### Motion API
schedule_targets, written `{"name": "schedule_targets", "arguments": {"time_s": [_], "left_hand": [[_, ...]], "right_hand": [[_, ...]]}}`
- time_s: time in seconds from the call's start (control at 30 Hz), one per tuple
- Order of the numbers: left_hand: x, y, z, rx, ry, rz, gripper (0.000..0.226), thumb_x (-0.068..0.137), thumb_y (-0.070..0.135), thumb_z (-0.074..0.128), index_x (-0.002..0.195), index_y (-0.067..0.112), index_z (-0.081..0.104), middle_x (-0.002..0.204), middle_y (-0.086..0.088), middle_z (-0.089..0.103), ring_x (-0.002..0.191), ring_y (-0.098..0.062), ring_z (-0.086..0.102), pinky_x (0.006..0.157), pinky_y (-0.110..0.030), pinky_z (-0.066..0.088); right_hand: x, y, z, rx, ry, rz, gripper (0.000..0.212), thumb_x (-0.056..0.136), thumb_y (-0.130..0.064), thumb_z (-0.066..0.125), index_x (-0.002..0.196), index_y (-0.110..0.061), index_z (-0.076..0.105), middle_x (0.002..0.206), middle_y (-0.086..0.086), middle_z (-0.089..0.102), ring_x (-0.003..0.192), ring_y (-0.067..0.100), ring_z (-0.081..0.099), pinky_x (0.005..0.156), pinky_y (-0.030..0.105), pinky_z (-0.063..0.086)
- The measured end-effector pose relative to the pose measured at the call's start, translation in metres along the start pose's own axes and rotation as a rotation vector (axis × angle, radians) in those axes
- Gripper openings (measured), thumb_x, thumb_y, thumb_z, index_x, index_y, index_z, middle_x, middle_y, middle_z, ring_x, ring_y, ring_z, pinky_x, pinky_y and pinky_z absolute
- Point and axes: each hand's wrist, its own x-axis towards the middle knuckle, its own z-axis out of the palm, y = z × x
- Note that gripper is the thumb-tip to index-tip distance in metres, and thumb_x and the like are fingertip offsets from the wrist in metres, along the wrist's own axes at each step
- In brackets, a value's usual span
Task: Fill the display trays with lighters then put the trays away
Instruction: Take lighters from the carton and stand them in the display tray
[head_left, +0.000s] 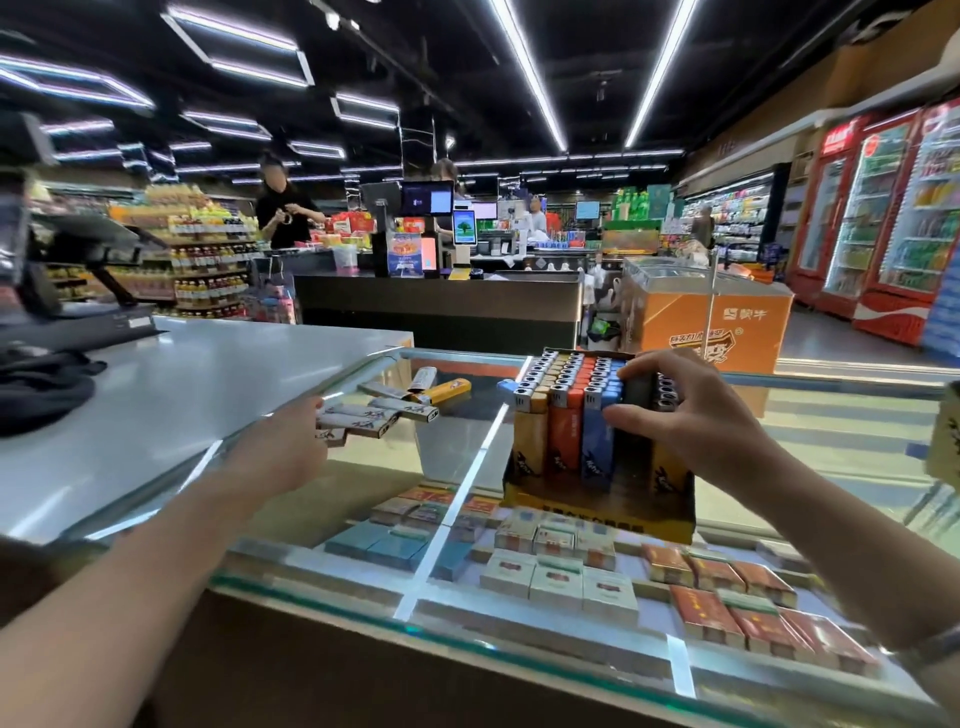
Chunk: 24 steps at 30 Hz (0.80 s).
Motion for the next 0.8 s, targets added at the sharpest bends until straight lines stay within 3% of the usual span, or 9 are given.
{"name": "schedule_targets", "arguments": {"time_s": [0.13,0.27,0.33,0.47,0.6,0.7,0.8], "left_hand": [[-0.004,0.004,-0.002,-0.02,0.018,-0.003,0.038,0.083,0.01,0.05,0.12,0.015,0.049,0.113,-0.009,0.055,0.094,-0.025,0.053,0.081,-0.037,0.047],[-0.007,0.02,-0.006,-0.003,-0.051,0.115,0.021,0.078,0.001,0.051,0.089,0.018,0.058,0.091,-0.002,0.057,0.08,-0.017,0.051,0.061,-0.026,0.041],[-0.009,0.027,-0.008,0.048,-0.06,0.168,0.022,0.078,-0.002,0.049,0.081,0.019,0.056,0.085,-0.001,0.053,0.079,-0.018,0.05,0.063,-0.028,0.043],[-0.008,0.031,-0.002,0.141,0.028,0.239,0.022,0.079,0.001,0.045,0.087,0.021,0.05,0.095,0.0,0.047,0.09,-0.019,0.043,0.077,-0.036,0.046],[-0.007,0.032,0.007,0.226,0.078,0.219,0.017,0.08,0.007,0.04,0.089,0.02,0.045,0.092,-0.001,0.057,0.081,-0.021,0.051,0.066,-0.035,0.045],[-0.006,0.032,0.008,0.329,0.128,0.262,0.015,0.081,0.012,0.043,0.093,0.022,0.044,0.089,0.001,0.06,0.078,-0.021,0.054,0.065,-0.035,0.048],[-0.004,0.036,0.004,0.35,0.066,0.268,0.017,0.083,0.013,0.043,0.098,0.021,0.042,0.088,0.003,0.057,0.078,-0.018,0.053,0.063,-0.032,0.047]], "right_hand": [[-0.001,0.0,0.0,-0.028,0.009,-0.012,0.028,0.073,-0.022,0.075,0.095,-0.021,0.057,0.102,-0.006,0.045,0.108,0.021,0.044,0.09,0.05,0.047],[0.0,0.001,-0.001,-0.076,0.008,-0.019,0.029,0.073,-0.025,0.075,0.096,-0.022,0.057,0.107,-0.004,0.047,0.11,0.019,0.042,0.092,0.05,0.044],[0.0,0.001,-0.002,-0.079,0.002,-0.021,0.029,0.074,-0.026,0.075,0.097,-0.022,0.058,0.108,-0.004,0.047,0.111,0.02,0.042,0.092,0.05,0.044],[0.001,0.003,-0.002,-0.11,0.006,-0.039,0.029,0.074,-0.027,0.074,0.097,-0.024,0.056,0.108,-0.005,0.047,0.111,0.019,0.04,0.09,0.043,0.043],[0.002,0.006,-0.001,-0.104,0.011,-0.055,0.027,0.075,-0.027,0.073,0.094,-0.027,0.055,0.105,-0.007,0.046,0.107,0.014,0.038,0.078,0.026,0.04],[0.003,0.008,-0.001,-0.099,-0.002,-0.055,0.026,0.075,-0.029,0.072,0.093,-0.03,0.053,0.104,-0.009,0.045,0.106,0.013,0.036,0.079,0.028,0.038],[0.004,0.01,-0.001,-0.1,-0.005,-0.059,0.026,0.075,-0.031,0.072,0.093,-0.031,0.053,0.102,-0.012,0.045,0.105,0.011,0.036,0.08,0.029,0.04]]}}
